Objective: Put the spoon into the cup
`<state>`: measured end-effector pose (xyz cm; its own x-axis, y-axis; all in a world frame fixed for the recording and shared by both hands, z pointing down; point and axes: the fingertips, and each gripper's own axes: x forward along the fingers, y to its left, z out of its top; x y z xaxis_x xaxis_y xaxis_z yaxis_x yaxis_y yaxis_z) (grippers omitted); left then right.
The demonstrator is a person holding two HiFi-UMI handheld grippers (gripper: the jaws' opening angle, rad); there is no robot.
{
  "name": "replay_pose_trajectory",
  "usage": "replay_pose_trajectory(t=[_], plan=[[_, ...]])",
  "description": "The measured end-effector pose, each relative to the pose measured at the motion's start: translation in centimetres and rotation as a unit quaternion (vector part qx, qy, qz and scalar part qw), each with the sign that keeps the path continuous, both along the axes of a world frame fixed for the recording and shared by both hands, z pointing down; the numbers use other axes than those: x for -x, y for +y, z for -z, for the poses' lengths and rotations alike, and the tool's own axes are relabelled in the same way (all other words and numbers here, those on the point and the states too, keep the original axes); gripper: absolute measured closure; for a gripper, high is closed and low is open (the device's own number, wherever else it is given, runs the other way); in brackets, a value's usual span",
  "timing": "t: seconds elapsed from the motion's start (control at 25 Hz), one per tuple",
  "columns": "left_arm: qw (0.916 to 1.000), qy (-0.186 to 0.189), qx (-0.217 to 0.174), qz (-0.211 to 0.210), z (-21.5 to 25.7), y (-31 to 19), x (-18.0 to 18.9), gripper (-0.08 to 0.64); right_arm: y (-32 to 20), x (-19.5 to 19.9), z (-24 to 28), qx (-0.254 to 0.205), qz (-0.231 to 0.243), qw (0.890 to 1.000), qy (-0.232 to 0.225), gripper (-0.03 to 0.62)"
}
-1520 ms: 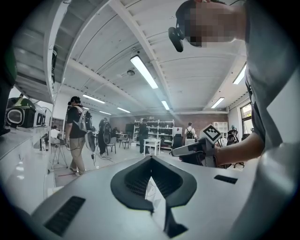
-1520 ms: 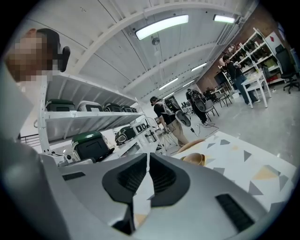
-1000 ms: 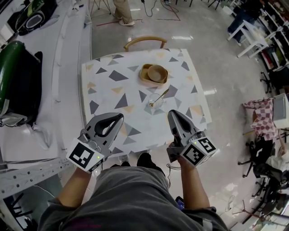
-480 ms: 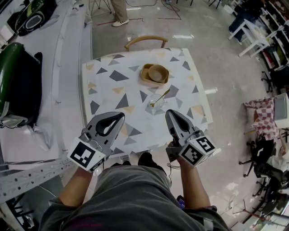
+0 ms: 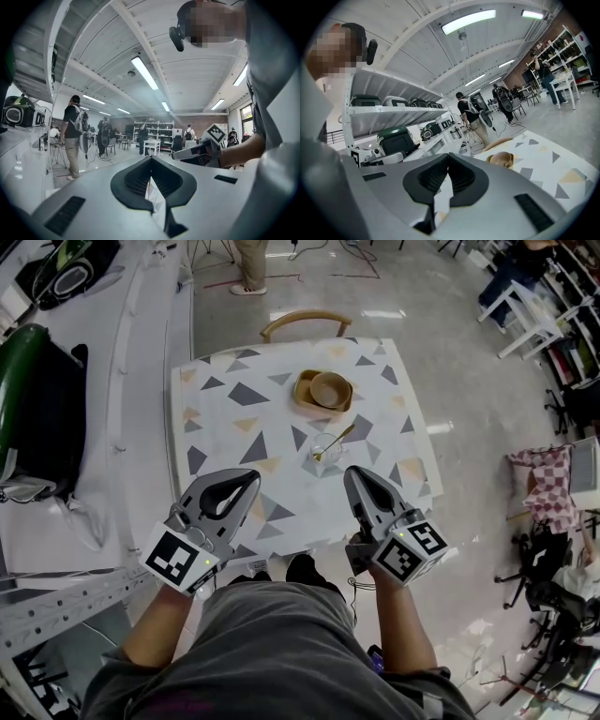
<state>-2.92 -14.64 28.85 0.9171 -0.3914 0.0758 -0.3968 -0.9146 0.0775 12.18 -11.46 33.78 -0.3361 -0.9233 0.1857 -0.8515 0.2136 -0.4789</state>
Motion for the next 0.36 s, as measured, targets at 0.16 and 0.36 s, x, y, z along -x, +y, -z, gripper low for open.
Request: replay_pose_trajectory(t=[0.16,0.36], plan=[[1.0000,0.002,0.000,-0.002,-0.3,0.1,-0.1,0.545,0.0,-0.1,-0.3,0.002,0.001,1.000,-0.002,0.572],[0.9998,-0.015,0.013,-0.001,-1.4,0.3,0.1,0.545,0.0,-0.3,-0.5,0.000,0.000,1.000,-0.001,0.572]])
